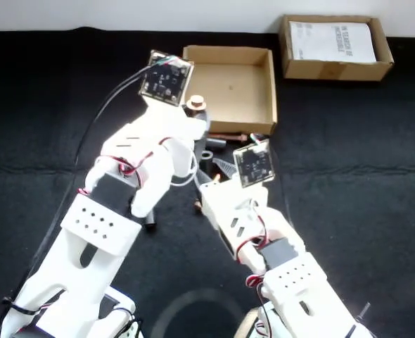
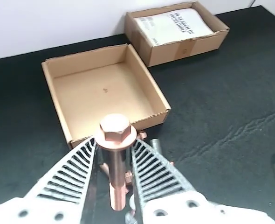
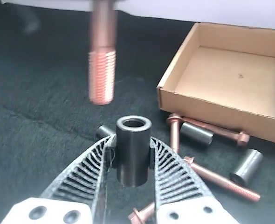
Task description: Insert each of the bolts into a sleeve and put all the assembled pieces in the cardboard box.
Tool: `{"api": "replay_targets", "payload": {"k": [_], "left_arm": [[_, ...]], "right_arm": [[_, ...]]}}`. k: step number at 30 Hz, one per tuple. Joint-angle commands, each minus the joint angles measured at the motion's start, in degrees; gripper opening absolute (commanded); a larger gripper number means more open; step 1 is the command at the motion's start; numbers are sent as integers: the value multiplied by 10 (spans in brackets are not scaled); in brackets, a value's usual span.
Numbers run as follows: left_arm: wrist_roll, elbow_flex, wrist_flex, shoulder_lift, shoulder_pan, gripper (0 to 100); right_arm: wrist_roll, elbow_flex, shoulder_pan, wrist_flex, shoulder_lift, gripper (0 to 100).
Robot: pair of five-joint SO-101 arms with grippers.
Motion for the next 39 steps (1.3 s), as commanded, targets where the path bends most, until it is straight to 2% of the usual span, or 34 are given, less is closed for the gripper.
{"api": "replay_targets", "payload": {"k": [1,8,13,24,29,39], "left_arm": [[-1,-4,-17,-28,13,8],[0,-4,-17,-29,33,8],[31,-4,-17,-29,46,8],[32,7,-18,-25,41,8],[29,71,-91,-25,40,8],[30,85,-98,-25,18,8]], "right_arm": [[-6,6,-7,-13,-9,6],[-6,9,-7,-13,-9,6],[-29,5,-5,-13,-9,6],[-30,4,-6,-9,-14,6],[-30,4,-7,-9,-22,6],[-30,4,-7,34,-69,6]]}}
